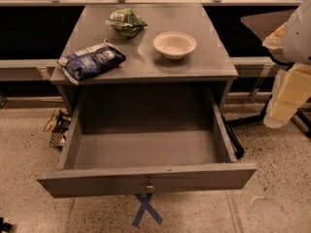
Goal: Place green jalapeno chip bag into top drawer
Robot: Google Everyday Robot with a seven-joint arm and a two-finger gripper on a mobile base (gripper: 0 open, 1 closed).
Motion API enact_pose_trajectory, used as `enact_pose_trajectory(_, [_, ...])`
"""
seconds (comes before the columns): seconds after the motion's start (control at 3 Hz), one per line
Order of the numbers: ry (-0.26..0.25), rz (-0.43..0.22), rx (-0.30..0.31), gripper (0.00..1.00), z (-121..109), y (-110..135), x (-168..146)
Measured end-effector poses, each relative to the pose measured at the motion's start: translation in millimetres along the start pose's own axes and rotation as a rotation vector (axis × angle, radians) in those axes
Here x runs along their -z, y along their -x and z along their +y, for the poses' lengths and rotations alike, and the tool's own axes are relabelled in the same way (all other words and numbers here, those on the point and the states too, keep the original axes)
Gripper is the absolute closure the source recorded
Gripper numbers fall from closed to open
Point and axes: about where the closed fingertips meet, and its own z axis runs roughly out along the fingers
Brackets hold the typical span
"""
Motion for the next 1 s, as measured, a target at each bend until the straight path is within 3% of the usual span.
enact_pose_trajectory(0.33, [0.0,0.0,0.0,0.0,0.0,0.0,0.0])
enact_pose_trajectory(0.67, [-0.017,-0.087,-0.044,0.0,-21.1,8.8,-5.8])
enact_pose_trajectory(1.0, [-0.079,-0.23,-0.102,0.0,-75.6,26.8,-17.4])
